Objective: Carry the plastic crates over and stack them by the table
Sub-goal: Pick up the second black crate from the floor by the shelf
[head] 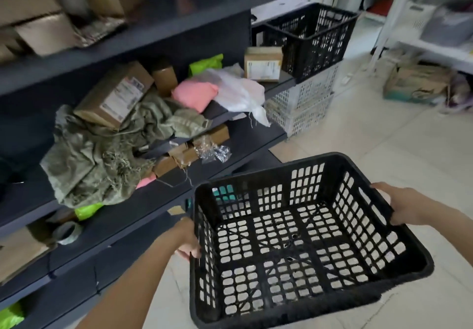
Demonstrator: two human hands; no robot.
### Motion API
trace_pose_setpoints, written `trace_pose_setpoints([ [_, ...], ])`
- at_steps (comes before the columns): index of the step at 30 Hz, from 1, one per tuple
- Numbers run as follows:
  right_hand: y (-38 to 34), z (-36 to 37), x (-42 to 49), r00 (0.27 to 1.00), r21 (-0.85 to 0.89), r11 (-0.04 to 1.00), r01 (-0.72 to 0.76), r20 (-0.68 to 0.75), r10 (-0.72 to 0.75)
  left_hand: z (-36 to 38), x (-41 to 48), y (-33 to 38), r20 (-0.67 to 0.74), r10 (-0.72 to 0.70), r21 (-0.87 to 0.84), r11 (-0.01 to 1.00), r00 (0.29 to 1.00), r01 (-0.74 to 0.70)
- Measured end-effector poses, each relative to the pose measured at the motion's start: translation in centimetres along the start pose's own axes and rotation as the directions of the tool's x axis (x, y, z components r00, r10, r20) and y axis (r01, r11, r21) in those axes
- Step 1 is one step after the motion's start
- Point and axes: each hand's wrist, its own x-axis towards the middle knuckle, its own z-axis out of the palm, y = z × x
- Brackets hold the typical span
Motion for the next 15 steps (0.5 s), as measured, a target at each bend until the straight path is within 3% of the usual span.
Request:
trace_pose_setpoints([
  [15, 14.6, -19.1, 5.2, 0.982, 0.025, 0.983, -0.184, -0.04, 0.185, -6.0, 2.7, 27.0, 0.138, 0.114, 0.082, 0.989, 0.984, -0.126],
])
